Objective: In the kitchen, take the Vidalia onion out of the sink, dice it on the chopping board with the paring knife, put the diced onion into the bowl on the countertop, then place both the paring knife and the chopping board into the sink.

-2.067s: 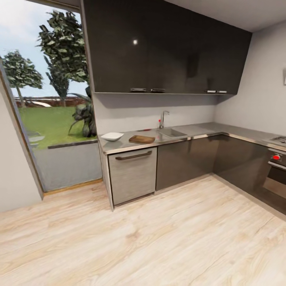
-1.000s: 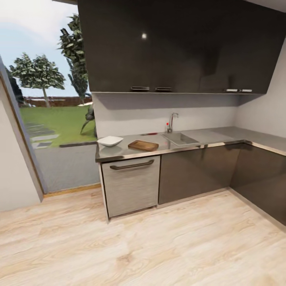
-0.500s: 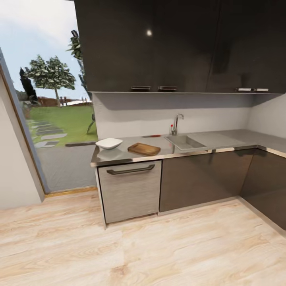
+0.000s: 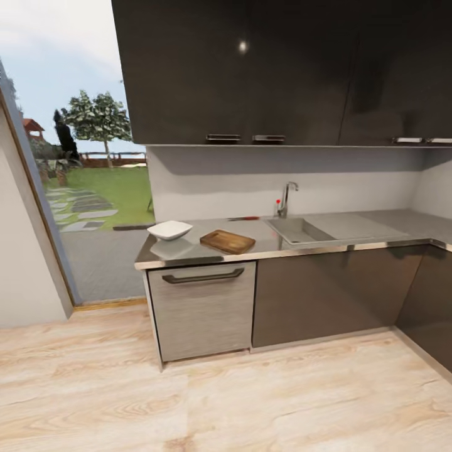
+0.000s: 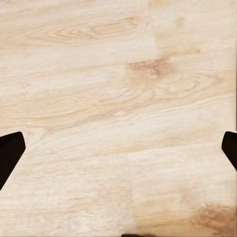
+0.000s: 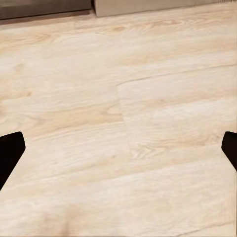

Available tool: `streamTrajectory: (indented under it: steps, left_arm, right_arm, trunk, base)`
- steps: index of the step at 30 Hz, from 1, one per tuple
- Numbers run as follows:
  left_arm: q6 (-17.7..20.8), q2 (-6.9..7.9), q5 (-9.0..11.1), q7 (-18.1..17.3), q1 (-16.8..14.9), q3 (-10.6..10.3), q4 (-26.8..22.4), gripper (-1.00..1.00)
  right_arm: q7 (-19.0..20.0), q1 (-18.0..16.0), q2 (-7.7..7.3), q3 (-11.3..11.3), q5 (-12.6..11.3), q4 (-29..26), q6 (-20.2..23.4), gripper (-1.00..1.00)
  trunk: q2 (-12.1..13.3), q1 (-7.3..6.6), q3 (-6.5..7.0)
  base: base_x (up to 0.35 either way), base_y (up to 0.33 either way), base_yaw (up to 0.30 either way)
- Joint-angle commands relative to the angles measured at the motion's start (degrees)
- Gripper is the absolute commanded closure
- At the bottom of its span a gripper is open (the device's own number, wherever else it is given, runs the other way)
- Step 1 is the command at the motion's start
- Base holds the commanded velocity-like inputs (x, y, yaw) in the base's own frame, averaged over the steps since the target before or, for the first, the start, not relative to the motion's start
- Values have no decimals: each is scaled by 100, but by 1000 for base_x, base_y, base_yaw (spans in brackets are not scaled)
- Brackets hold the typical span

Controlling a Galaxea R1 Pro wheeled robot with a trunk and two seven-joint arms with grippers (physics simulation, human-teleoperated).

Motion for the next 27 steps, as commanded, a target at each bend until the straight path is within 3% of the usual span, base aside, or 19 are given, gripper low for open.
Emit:
streamTrajectory:
  steps: [1, 12, 27]
  left_arm:
    - [-9, 0, -4, 15, 1, 1, -6, -100]
    - [-9, 9, -3, 8, 1, 1, -6, -100]
    - [-9, -2, -3, 7, 1, -11, -6, -100]
  right_arm:
    - [-20, -3, 1, 4, 4, 5, -17, -100]
    - [-20, -3, 1, 4, 6, 5, -17, -100]
    - [-20, -3, 1, 4, 9, 5, -17, -100]
  trunk:
    - [-2, 2, -5]
    - [-2, 2, -5]
    - [-2, 2, -5]
  base:
    - [233, -246, 132]
    - [226, -239, 132]
    - [23, -32, 132]
